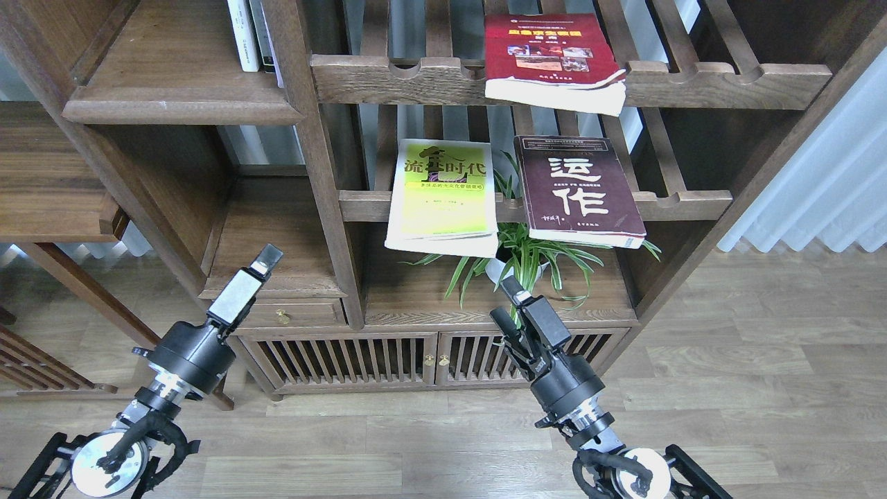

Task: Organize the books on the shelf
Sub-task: 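Raise both grippers toward the middle shelf, then reach the right gripper under the maroon book and grasp its bottom edge, then pull the maroon book off the shelf and lower it toward the robot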

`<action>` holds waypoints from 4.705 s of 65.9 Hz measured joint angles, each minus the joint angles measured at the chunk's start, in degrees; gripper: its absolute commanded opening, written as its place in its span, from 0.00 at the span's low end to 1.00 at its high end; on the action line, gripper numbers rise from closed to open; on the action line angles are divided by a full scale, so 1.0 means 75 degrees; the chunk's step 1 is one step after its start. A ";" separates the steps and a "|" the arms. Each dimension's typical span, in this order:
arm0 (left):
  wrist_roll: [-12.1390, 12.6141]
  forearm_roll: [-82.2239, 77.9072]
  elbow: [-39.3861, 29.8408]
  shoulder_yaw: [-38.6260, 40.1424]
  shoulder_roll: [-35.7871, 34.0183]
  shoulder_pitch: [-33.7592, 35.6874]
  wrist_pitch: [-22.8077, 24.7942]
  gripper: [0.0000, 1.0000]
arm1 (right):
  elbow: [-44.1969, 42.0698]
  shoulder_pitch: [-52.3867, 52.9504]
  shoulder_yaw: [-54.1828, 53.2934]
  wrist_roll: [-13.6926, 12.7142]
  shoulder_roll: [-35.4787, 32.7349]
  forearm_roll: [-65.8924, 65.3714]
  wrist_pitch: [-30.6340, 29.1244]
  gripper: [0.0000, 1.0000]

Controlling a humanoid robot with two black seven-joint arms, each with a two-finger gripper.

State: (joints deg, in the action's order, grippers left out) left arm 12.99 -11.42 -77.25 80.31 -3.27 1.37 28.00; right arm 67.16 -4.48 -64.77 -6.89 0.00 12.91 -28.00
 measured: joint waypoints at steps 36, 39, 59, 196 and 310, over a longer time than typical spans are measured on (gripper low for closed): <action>-0.0011 0.0000 0.0032 0.0177 -0.0044 -0.0008 0.0000 1.00 | -0.0220 0.0116 -0.0056 0.0137 0.0000 0.0109 0.0000 1.00; -0.0015 0.0000 0.0045 0.0180 -0.0046 -0.0008 0.0000 1.00 | -0.0327 0.0203 -0.0127 0.0282 0.0000 0.0216 0.0000 1.00; -0.0027 0.0000 0.0070 0.0192 -0.0129 -0.0009 0.0000 1.00 | -0.0502 0.0658 0.0036 0.2145 0.0000 0.0645 0.0000 1.00; -0.0008 0.0012 0.0093 0.0749 -0.0290 -0.0388 0.0000 1.00 | -0.3014 0.3083 -0.0100 0.2417 0.0000 0.1545 0.0994 0.13; -0.0127 0.0219 0.1358 0.0073 0.0044 -0.0861 0.0000 1.00 | -0.0098 -0.1600 -0.0099 0.1555 -0.1006 0.3290 0.0002 0.06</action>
State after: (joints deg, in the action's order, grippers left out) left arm 12.04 -9.79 -67.07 80.86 -2.94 -5.09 28.00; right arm 66.43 -16.48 -65.52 4.78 -7.55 37.58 -27.99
